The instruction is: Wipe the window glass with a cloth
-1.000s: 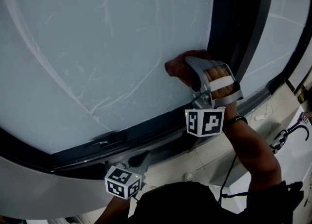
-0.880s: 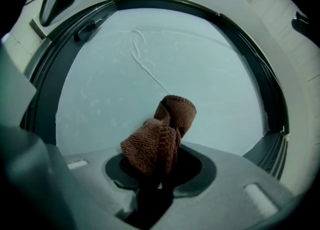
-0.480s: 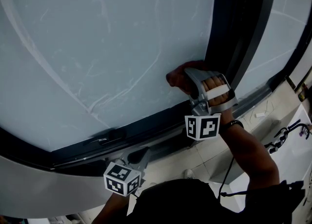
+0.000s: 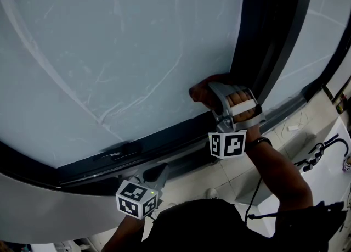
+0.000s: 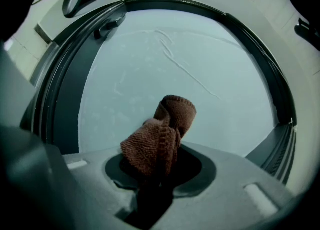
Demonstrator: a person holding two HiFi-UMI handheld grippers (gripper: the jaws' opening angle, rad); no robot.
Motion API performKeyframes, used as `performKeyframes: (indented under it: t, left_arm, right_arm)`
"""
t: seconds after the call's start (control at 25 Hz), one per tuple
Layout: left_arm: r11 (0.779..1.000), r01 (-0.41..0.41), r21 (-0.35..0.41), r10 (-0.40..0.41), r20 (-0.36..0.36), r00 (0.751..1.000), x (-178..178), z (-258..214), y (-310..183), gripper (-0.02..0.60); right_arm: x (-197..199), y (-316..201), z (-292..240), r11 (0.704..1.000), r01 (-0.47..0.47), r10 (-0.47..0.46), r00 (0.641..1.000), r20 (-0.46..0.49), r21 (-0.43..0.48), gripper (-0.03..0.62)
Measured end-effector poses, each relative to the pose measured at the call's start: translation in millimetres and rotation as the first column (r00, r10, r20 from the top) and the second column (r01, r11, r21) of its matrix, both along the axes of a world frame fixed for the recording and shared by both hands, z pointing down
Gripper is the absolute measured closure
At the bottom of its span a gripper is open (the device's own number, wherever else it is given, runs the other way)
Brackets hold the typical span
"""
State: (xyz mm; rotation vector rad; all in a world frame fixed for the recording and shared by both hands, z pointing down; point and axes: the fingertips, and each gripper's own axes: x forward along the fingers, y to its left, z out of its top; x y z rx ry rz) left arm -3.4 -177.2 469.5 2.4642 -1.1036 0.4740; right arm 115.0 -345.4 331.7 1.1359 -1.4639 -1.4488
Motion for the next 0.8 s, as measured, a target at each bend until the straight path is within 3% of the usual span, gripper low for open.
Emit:
performKeyframes:
  t: [0.8]
  left_arm:
    - [1.000,0.010,-0.009,-0.010,0.005,1.000,-3,3,3,0.565]
  right_arm:
    - [3,0,84,0.989,-0.026,0.017,0.998,-0.067,-0.144,0.488]
